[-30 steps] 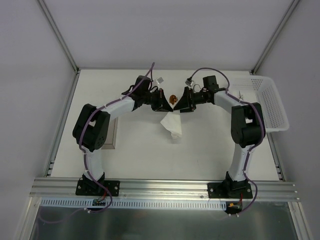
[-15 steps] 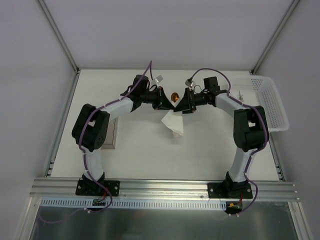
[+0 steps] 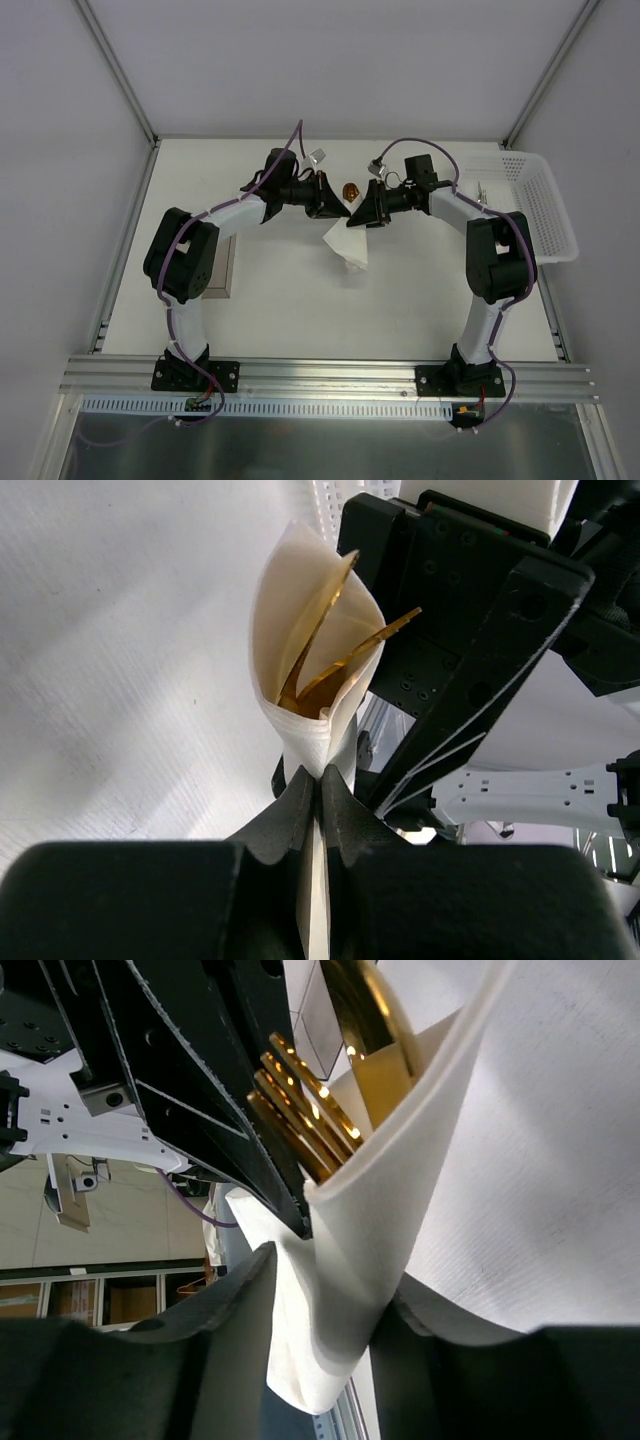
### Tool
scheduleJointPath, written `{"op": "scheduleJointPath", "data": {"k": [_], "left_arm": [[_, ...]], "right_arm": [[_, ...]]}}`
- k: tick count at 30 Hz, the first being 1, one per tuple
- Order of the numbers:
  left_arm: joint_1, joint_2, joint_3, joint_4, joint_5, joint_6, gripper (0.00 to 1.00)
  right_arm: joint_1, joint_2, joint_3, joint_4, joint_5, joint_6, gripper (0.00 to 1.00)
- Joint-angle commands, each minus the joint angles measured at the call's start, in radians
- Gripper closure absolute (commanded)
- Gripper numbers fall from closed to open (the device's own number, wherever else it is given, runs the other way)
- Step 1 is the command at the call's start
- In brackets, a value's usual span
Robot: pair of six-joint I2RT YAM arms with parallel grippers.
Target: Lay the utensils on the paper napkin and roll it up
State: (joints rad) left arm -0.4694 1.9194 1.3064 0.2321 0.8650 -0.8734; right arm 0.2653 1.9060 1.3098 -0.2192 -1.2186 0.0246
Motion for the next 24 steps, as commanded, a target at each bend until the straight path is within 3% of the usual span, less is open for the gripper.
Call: {"op": "scheduleJointPath", "data": {"k": [1,12,17,20,24], "left_arm": [[0.009,-0.068,0.034,0.075,0.025,-0.015,1.00],[0.009,-0.080,0.040,0.076,0.025,-0.022,1.00],[0.063,-0.148,0.050,0.004,-0.085,0.040,0.65],[0.095,-0.217,0.106,-0.149,-0.196,0.172,0.58],[0.133,-0.290,0.171,-0.304,-0.290,0.333,0.47]], "right_arm": [[0.017,-0.065,-0.012,0.011,-0.038,0.001,0.60],[0.017,-0.039,0.016,0.044,-0.036,0.080,0.97],[0.015,-0.059,-0.015,0.147,0.001,0.181,1.00],[0.011,-0.070,-0.044,0.242,0.056,0.308,1.00],[0.000,-0.074,-0.037,0.247,0.184,0.411,1.00]]}}
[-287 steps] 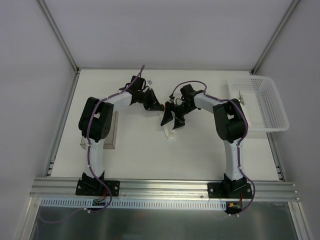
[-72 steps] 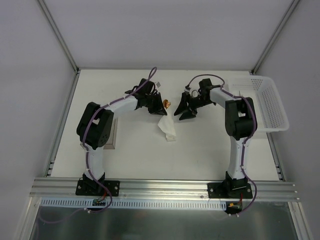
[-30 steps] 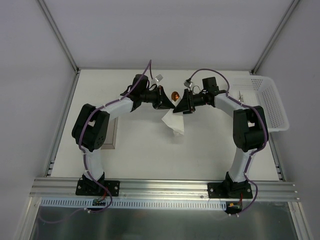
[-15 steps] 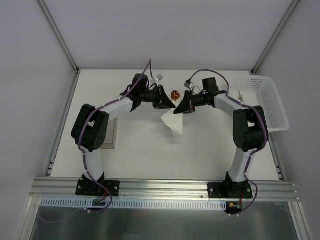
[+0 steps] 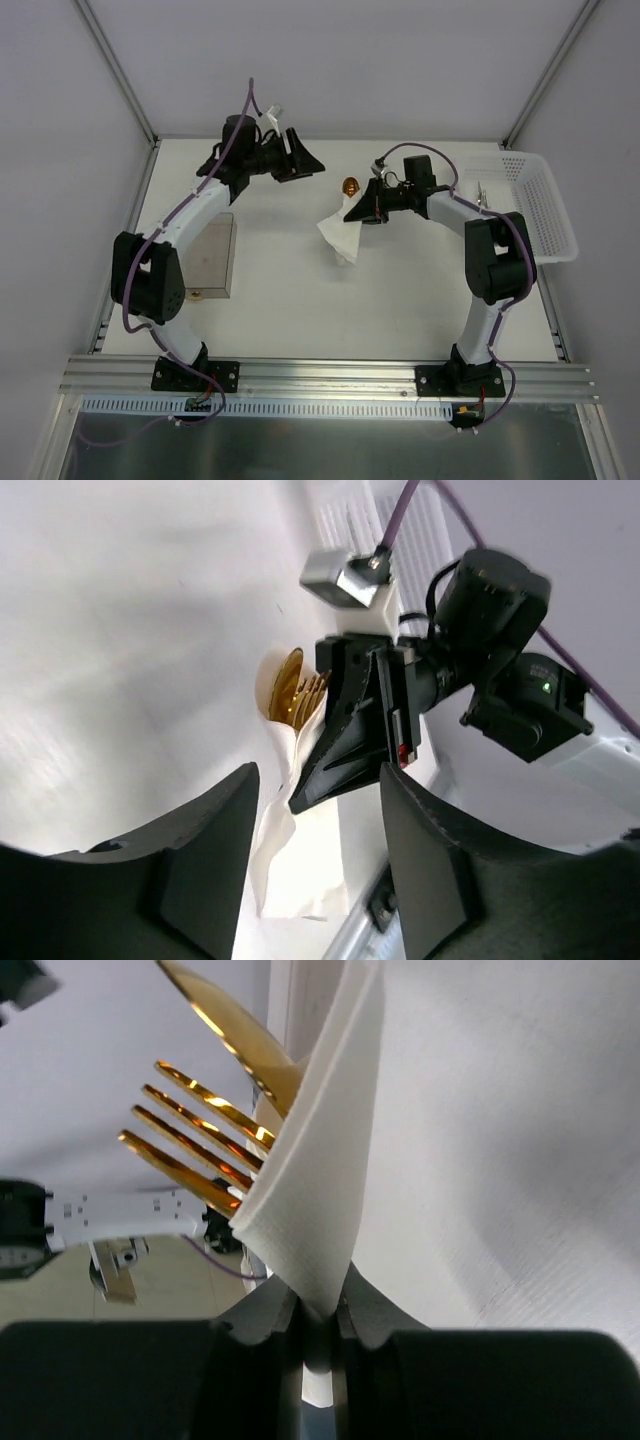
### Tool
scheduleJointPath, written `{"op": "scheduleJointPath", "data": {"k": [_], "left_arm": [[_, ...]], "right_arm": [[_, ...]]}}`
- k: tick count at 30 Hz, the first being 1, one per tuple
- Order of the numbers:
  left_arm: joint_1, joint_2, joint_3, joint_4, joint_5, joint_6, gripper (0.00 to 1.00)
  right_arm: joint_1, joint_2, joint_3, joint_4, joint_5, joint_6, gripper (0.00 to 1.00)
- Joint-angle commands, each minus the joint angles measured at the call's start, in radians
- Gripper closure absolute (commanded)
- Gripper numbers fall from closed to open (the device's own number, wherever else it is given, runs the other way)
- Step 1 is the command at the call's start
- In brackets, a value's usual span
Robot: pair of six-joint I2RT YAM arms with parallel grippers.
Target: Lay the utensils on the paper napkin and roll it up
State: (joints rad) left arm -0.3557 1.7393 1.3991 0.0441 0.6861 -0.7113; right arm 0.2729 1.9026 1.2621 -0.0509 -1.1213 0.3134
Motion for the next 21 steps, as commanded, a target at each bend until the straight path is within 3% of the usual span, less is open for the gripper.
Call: {"op": "scheduleJointPath", "data": {"k": [1,4,6,11,21], "left_arm": [[0.021,-0.133,0.086,-0.159,-0.117,0.193,0.44],[0.018,-0.175,0.080,-0.193,-0.102,0.234,0.26],[0.008,-0.195,0.057,-0.216,-0.092,0.251,0.25],[-0.109,-0.198,0.055,-0.311,-0.148,0.331,0.27],[-0.198,-0.075,0.161,-0.437,-0.230,0.409,0.34]], "right_arm": [[-0.011,-0.076,0.014,0.076,0.156,0.165,1.00],[-0.017,-0.089,0.020,0.018,0.288,0.210,1.00],[-0.009,-0.102,0.031,0.008,0.333,0.216,1.00],[0.026,-0.135,0.060,-0.055,0.445,0.224,1.00],[0.054,-0.194,0.048,-0.032,0.410,0.259,1.00]]}}
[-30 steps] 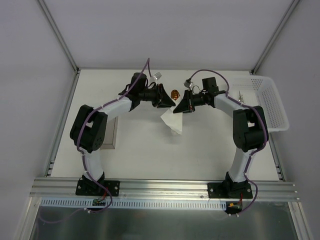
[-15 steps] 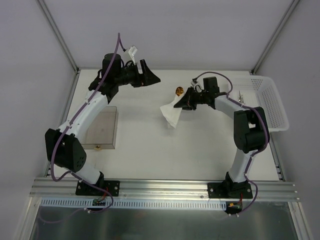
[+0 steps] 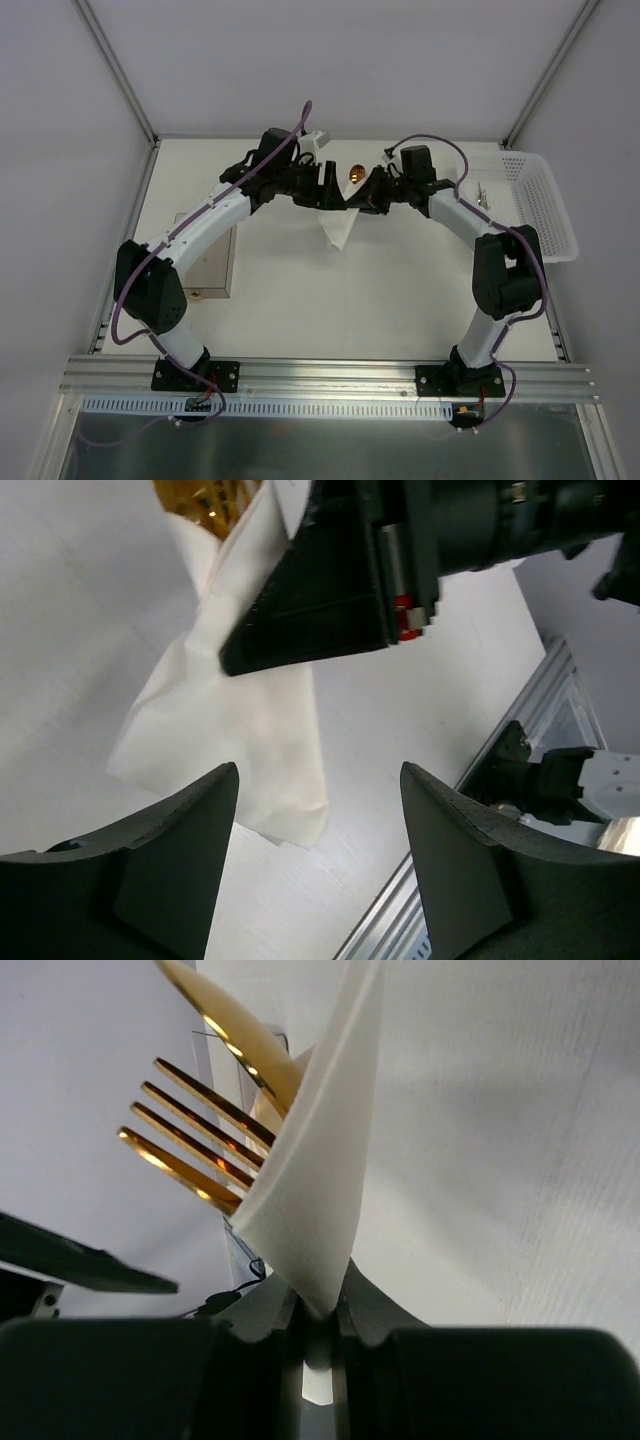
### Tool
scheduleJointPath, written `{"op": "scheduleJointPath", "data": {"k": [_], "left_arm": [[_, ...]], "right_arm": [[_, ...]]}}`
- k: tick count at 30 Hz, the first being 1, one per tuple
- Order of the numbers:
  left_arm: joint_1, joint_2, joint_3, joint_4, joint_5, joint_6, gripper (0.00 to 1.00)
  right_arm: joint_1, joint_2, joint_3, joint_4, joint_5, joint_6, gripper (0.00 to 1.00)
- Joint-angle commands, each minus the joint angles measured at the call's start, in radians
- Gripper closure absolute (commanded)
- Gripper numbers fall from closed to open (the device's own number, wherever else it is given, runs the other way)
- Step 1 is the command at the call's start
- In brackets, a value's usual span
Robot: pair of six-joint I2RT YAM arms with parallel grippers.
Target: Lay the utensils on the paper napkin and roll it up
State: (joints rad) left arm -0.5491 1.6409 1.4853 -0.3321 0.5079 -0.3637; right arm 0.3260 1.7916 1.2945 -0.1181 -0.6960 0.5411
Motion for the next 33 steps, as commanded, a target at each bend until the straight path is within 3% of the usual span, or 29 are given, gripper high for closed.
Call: {"op": "scheduleJointPath", "data": {"k": [1,17,33], "left_arm": [[-0.006,0.040,0.084,-0.082,-0.058,0.074,0.34],[-0.009,0.099,0.102,-0.110,-0.042,0.057,0.37],[0.014,0.132,0.118,-0.050,0.095,-0.032,0.41]], "right_arm": [[0.002,-0.096,0.000,0.069,-0.034,0.049,1.00],[0.010,-0.130,-0.072,0.398,-0.178,0.247,1.00],[0.011,-0.090,-0.110,0.744,-0.266,0.483,1.00]]}}
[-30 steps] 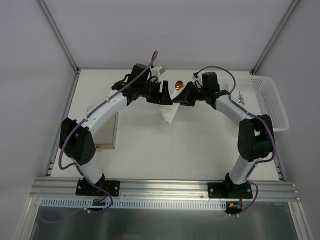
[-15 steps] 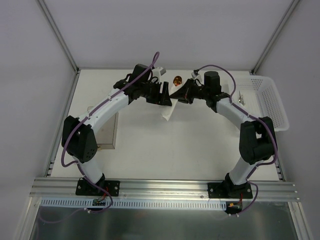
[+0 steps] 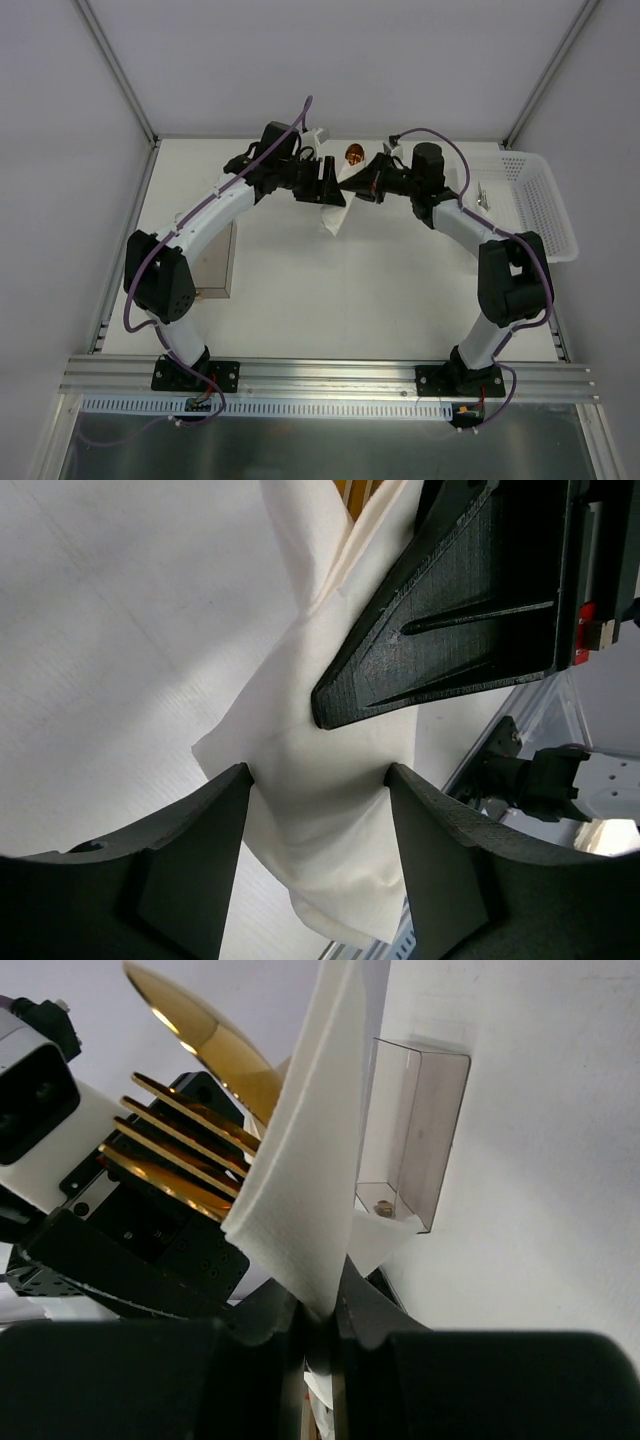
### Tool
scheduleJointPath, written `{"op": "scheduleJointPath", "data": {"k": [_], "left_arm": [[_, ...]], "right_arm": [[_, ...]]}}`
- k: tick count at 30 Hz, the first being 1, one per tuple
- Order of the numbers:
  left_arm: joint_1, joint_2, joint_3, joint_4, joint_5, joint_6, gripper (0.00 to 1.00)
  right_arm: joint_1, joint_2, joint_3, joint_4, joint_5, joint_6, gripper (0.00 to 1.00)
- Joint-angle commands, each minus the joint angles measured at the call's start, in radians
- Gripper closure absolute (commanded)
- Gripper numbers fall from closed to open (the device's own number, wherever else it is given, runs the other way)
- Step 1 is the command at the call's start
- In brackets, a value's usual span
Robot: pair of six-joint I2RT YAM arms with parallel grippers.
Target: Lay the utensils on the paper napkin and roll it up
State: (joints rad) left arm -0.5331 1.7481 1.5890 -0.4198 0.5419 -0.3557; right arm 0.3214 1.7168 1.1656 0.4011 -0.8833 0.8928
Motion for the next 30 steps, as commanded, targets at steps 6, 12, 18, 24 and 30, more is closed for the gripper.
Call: {"op": "scheduleJointPath", "data": {"k": [6,12,18,24,30], "left_arm": [[0.018,0.018,-0.024,0.101,0.145,-0.097,0.50],[0.053,-0.001,-0.109,0.232,0.220,-0.204,0.58],[0.074,-0.018,-0.175,0.387,0.306,-0.305,0.64],[0.078,-0.027,-0.225,0.522,0.359,-0.402,0.76],[0.078,-0.041,-0.271,0.604,0.349,-0.465,0.85]], "right_arm": [[0.016,-0.002,0.014,0.366,-0.088,0.215,1.00],[0.019,0.017,0.011,0.508,-0.097,0.310,1.00],[0.030,0.013,0.017,0.547,-0.105,0.324,1.00],[0.033,0.020,0.022,0.587,-0.126,0.344,1.00],[0.042,0.018,0.022,0.616,-0.149,0.357,1.00]]}}
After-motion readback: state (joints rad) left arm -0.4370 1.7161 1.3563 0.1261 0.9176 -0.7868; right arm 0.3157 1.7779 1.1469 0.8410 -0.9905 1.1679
